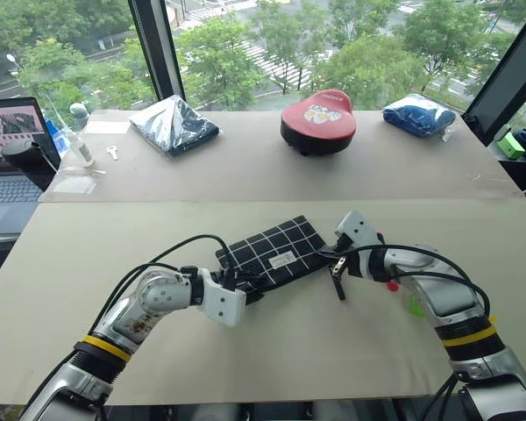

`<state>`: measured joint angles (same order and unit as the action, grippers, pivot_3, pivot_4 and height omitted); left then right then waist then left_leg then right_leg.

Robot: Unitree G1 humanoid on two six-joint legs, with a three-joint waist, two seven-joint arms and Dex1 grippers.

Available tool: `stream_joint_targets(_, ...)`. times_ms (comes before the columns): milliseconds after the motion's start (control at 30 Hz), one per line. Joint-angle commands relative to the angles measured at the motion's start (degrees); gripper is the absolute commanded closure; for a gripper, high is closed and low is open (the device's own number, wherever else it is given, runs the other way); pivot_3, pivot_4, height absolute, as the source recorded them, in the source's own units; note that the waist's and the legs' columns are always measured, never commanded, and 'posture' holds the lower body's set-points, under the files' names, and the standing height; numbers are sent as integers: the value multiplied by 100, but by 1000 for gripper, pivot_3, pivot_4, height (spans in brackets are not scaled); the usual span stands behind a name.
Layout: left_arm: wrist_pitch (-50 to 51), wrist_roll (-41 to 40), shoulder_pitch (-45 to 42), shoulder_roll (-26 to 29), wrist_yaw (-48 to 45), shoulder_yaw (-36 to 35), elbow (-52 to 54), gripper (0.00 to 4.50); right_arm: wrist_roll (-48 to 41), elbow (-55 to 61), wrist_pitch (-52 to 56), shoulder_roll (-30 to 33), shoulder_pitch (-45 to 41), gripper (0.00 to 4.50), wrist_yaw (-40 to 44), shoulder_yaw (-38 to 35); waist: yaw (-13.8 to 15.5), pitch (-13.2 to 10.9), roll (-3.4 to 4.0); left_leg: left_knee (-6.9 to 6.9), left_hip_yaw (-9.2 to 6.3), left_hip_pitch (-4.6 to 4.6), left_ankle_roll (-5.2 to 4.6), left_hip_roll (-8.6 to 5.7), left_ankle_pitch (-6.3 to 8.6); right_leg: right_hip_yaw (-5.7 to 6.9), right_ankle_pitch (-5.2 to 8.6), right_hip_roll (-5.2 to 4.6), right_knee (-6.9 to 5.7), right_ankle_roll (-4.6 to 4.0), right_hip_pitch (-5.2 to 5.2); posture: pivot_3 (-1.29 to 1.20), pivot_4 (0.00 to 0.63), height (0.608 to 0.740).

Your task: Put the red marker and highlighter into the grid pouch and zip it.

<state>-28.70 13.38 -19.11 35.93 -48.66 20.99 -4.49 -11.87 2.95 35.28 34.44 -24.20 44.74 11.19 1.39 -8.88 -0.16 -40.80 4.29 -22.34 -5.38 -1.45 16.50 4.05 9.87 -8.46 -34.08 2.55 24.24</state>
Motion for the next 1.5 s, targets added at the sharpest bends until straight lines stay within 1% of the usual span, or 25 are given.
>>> stream_joint_targets(33,172,54,198,-73,117,15,-94,4425,-20,96,103,-57,11,4500,-74,-132,-3,0,0,0,0,0,-1,0,0,0,0,0,1,0,1,0,150,740)
stream_joint_targets(100,280,-16,241,-189,252,-80,-101,4425,-56,-23,203,-246,-72,4500,-361,-335,-4,0,1,0,0,1,-5,2,3,0,0,0,1,0,2,0,150,740)
stream_joint_targets(133,338,-85,258,-232,247,-105,-106,4425,-230,-211,377,-476,-209,4500,-626,-656,-2,1,1,0,0,1,-5,3,3,0,0,0,1,0,2,0,150,740)
stream_joint_targets(167,381,-146,277,-270,240,-131,-109,4500,-392,-371,528,-657,-332,4026,-817,-938,-3,1,1,0,-1,1,-4,3,3,0,0,0,0,0,1,0,150,740)
stream_joint_targets(200,409,-192,295,-298,233,-156,-112,4500,-510,-456,634,-765,-403,3824,-897,-1129,-3,0,2,0,-1,1,-3,5,3,-1,-1,0,0,-1,1,0,150,740)
stream_joint_targets(300,582,-457,395,-441,286,-288,-125,4500,-1077,-282,1093,-846,-518,2801,-851,-1740,20,0,4,-1,-2,-12,16,3,3,-3,-4,-2,-1,-2,7,0,150,740)
stream_joint_targets(367,771,-711,437,-574,301,-398,-84,4500,-1478,-158,1467,-814,-626,2101,-811,-2099,18,0,5,1,-2,-12,16,3,2,-3,-4,-3,2,0,10,0,150,740)
stream_joint_targets(400,907,-876,455,-660,303,-465,-49,4500,-1817,-6,1742,-732,-649,1751,-655,-2285,13,0,5,3,-2,-17,7,3,0,-3,-4,-3,2,0,8,0,150,740)
stream_joint_targets(467,1142,-1113,469,-791,304,-574,17,4500,-2257,153,2118,-588,-701,1009,-513,-2582,3,0,5,3,-2,-41,3,2,-1,-2,-5,-4,2,0,26,0,150,740)
stream_joint_targets(500,1349,-1319,470,-884,297,-656,92,4500,-2485,258,2197,-447,-696,791,-367,-2771,-5,0,5,2,-2,-54,3,2,-2,-1,-5,-3,2,0,39,0,150,740)
stream_joint_targets(567,1732,-1688,464,-1023,265,-808,253,4500,-2597,411,2136,-127,-618,791,-199,-2922,-10,0,5,0,-2,-80,4,1,-4,1,-6,-1,1,0,61,0,150,740)
stream_joint_targets(600,1958,-1909,456,-1069,219,-903,344,4500,-2512,452,2038,88,-503,791,-119,-2886,-18,0,4,-3,-1,-95,4,-1,-5,1,-6,0,0,1,74,0,150,740)
stream_joint_targets(667,2228,-2135,403,-1057,120,-1013,470,4500,-2076,537,1727,488,-193,791,-60,-2524,-24,0,3,-2,0,-98,4,-5,-5,2,-6,3,0,2,76,0,150,740)
stream_joint_targets(767,2513,-2295,301,-1063,136,-1135,606,4500,-1783,703,1434,729,100,791,-11,-2101,-66,-1,2,-2,3,-95,3,-5,-5,5,-5,8,4,3,70,0,150,740)
stream_joint_targets(833,2805,-2506,238,-1102,123,-1226,802,4500,-1556,820,1272,640,182,791,-144,-1730,-100,-2,0,-3,8,-95,2,-6,-5,2,-5,8,2,3,71,0,150,740)
stream_joint_targets(900,2939,-2552,206,-1100,105,-1238,915,4500,-1354,811,1136,482,171,791,-282,-1427,-126,-2,-1,-3,15,-93,2,-5,-5,-3,-5,9,0,4,74,0,150,740)
stream_joint_targets(1067,3133,-2632,201,-1110,87,-1233,1085,4500,-1058,476,947,104,-110,791,-534,-1104,-117,-3,-2,-5,15,-89,3,-6,-7,-6,-6,13,0,5,71,0,150,740)
stream_joint_targets(1233,3167,-2601,216,-1106,76,-1229,1113,4500,-920,92,841,-99,-333,791,-605,-1030,-68,-3,-3,-7,15,-93,3,-11,-8,-6,-7,13,3,7,69,0,150,740)
stream_joint_targets(1467,3165,-2608,261,-1148,98,-1220,1141,4500,-718,-447,733,-389,-645,791,-725,-924,-89,-3,-2,-5,15,-91,8,-12,-10,-6,-7,17,3,8,70,0,150,740)
stream_joint_targets(1500,3164,-2606,256,-1156,100,-1219,1134,4500,-687,-501,718,-430,-686,1030,-726,-918,-91,-3,-2,-5,15,-90,9,-12,-11,-6,-7,18,2,8,70,0,150,740)
